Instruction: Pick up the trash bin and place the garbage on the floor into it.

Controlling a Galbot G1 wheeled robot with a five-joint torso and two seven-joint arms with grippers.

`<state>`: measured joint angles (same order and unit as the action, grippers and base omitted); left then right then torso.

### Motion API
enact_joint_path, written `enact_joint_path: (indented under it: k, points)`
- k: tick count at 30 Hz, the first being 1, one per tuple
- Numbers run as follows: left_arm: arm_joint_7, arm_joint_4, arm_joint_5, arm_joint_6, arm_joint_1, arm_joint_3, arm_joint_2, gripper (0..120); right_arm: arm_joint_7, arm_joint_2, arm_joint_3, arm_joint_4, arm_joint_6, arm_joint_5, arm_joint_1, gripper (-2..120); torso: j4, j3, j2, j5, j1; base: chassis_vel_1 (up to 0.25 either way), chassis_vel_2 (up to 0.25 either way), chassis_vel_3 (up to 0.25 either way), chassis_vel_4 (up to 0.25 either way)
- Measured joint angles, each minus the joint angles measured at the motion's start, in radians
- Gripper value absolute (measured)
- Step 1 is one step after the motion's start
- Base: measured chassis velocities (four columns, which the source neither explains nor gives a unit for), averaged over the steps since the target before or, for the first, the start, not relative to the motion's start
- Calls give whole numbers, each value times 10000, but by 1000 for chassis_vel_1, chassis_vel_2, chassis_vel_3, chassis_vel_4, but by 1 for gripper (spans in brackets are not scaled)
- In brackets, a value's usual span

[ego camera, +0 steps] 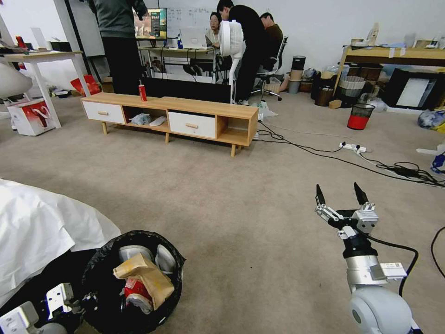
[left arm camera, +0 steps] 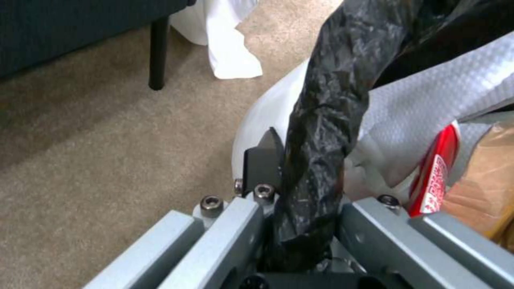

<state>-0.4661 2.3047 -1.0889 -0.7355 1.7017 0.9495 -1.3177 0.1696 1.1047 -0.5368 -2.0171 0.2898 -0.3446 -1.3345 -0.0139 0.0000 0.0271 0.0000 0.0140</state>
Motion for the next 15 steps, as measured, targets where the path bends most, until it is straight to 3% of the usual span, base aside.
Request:
enact_joint_path:
  k: [15]
  points:
    - [-64,151,-179,1,188,0,67,0,0,-85,-59,-101,-17,1,-52,100,-1,0,0,0,1,0,0,0,0]
